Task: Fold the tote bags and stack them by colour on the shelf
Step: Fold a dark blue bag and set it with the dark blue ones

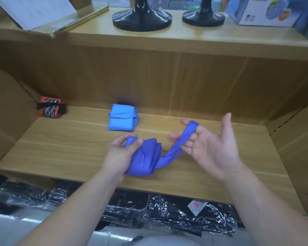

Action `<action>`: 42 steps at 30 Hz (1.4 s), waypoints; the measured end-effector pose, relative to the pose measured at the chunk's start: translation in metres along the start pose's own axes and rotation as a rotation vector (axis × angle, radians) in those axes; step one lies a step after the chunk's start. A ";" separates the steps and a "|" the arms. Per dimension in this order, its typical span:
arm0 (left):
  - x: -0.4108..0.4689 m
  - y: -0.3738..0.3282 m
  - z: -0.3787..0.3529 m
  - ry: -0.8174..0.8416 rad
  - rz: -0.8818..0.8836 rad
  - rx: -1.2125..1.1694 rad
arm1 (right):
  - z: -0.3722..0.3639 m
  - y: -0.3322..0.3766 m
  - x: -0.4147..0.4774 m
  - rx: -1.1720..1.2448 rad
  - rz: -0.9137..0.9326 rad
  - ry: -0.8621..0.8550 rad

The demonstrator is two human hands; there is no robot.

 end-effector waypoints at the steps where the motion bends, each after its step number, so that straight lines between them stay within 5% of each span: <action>1: 0.003 0.004 0.000 -0.004 -0.027 0.071 | -0.002 -0.004 0.001 -0.012 -0.032 0.002; 5: 0.009 0.015 -0.011 -0.077 -0.279 0.607 | -0.006 -0.050 -0.003 -0.313 -0.277 0.059; 8: -0.001 0.007 -0.013 -0.309 -0.530 1.008 | 0.001 -0.070 -0.006 -0.338 -0.334 0.003; 10: -0.010 0.000 -0.019 -0.420 -0.710 1.103 | 0.002 -0.076 -0.007 -0.313 -0.346 -0.024; 13: -0.021 0.006 -0.035 -0.313 -0.805 1.010 | 0.000 -0.081 -0.006 -0.260 -0.358 -0.035; 18: -0.033 0.023 -0.039 -0.099 -0.590 0.651 | -0.004 -0.087 -0.002 -0.289 -0.364 0.035; 26: -0.022 0.031 -0.037 -0.114 -0.555 0.794 | -0.009 -0.077 -0.012 -0.394 -0.388 0.229; 34: -0.014 0.038 -0.035 0.093 -0.121 0.332 | 0.040 -0.072 -0.017 -0.660 -0.171 -0.077; 42: -0.026 0.031 -0.036 0.052 0.023 0.238 | 0.031 -0.083 -0.010 -0.729 -0.105 -0.071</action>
Point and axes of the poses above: each hand's wrist, its own x-axis towards the middle knuckle, its own z-axis out of the back of the hand, y = z × x, the point moved 7 cm from there along x, towards the middle knuckle, and after that the axes turned 13 degrees about z, right-handed, at the moved point
